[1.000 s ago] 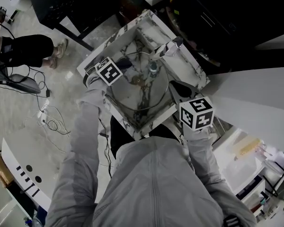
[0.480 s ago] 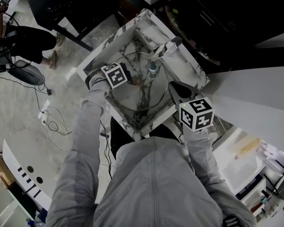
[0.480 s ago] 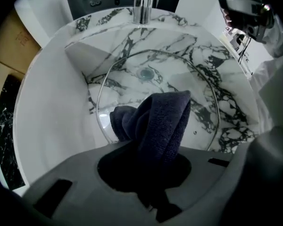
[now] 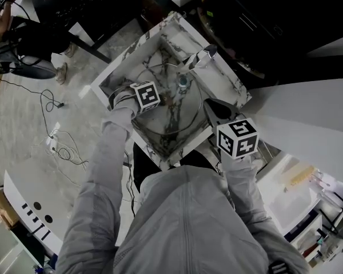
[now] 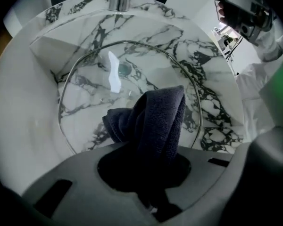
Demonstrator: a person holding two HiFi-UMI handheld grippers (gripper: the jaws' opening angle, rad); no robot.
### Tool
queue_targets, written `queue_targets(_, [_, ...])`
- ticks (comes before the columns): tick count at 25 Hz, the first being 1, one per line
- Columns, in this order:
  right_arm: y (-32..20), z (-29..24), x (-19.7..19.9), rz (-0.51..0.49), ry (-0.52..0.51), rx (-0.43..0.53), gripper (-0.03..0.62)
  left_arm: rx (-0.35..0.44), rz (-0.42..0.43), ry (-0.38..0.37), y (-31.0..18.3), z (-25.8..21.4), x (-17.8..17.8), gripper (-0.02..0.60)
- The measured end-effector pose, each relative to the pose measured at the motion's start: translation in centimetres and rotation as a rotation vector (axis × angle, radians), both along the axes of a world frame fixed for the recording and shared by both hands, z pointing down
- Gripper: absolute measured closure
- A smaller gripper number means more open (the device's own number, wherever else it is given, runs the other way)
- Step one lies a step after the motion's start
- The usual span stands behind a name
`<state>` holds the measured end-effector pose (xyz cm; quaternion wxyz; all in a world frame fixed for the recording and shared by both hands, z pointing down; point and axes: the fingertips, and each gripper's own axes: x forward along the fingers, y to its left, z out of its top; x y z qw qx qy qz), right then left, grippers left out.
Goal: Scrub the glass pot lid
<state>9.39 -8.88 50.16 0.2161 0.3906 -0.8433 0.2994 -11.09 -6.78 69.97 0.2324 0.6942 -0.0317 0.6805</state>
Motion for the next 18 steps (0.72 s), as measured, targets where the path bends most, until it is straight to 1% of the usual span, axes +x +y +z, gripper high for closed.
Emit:
queue_targets(3, [0.1, 0.2, 0.3, 0.005, 0.000, -0.003, 0.559, -0.018, 0.032, 0.002, 0.7, -0.1, 1.1, 0.515])
queue_targets(8, [0.3, 0.1, 0.4, 0.006, -0.003, -0.002, 0.559, -0.122, 0.036, 0.070, 3.1, -0.1, 4.0, 0.515])
queue_targets(12, [0.5, 0.0, 0.7, 0.008, -0.002, 0.000, 0.559, -0.138, 0.062, 0.084, 4.1, 0.3, 5.7, 0.515])
queue_targets(16, [0.7, 0.2, 1.2, 0.014, 0.000, -0.003, 0.559, -0.169, 0.052, 0.128, 4.7, 0.3, 7.6, 0.515])
queue_targets(18, [0.9, 0.2, 1.2, 0.013, -0.002, -0.005, 0.559, -0.182, 0.056, 0.135, 5.1, 0.5, 8.3, 0.515])
